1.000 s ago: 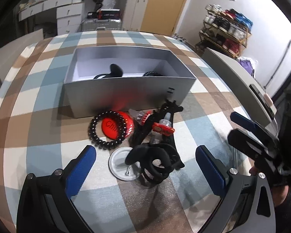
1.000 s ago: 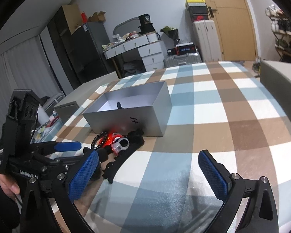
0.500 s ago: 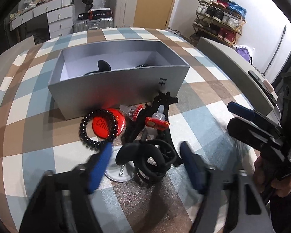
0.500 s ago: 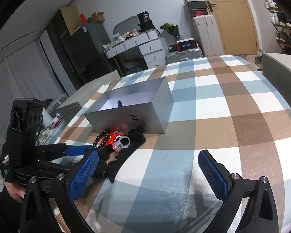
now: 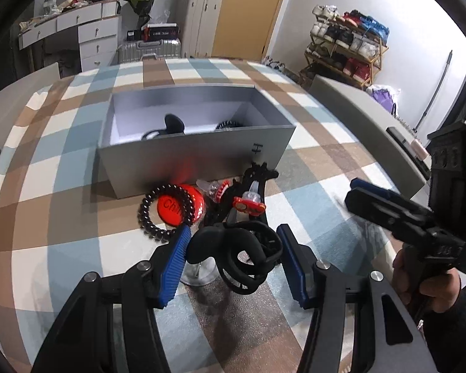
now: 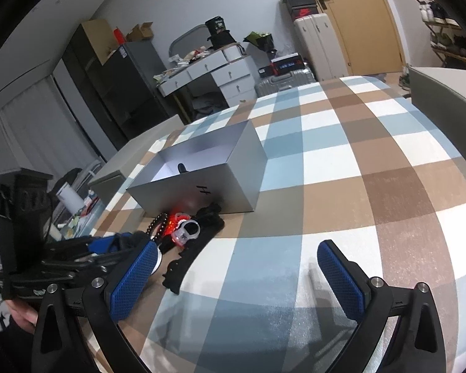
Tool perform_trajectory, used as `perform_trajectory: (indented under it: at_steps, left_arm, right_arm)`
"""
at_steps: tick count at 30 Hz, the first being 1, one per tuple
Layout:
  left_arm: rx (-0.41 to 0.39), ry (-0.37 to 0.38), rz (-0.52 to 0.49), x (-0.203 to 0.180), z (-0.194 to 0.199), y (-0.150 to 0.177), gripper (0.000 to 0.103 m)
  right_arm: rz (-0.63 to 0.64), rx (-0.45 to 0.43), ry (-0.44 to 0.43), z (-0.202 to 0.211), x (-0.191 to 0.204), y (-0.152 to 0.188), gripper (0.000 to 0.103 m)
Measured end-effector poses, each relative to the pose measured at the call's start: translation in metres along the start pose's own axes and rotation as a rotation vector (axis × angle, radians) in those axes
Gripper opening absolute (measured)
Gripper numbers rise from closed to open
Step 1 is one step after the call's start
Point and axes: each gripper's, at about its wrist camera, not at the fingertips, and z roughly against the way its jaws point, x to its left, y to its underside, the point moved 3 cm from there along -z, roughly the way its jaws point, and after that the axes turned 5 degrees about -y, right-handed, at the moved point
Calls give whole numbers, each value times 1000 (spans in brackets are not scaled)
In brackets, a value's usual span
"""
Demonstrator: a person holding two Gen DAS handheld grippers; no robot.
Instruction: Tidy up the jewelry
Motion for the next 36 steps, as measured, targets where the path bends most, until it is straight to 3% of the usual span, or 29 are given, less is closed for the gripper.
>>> perform_trajectory:
  at_steps: [8, 18, 22, 29, 36]
  left_arm:
    - [-67, -27, 44, 17, 18, -2, 51]
    - [-102, -76, 120, 51, 27, 3, 52]
    - [-106, -79, 141, 61, 28, 5, 52]
    - [-105, -90, 154, 73, 25, 8, 52]
    - [-88, -79, 172, 77, 21, 11, 52]
  right_arm:
    - [52, 17, 13, -6, 18, -4, 103]
    - [194, 129, -37, -54, 62, -3, 94]
    - [221, 163, -17, -71, 70, -6, 84]
    - [312, 194, 88, -83, 73, -4, 76]
    - [391, 242, 147, -89, 76, 5, 44]
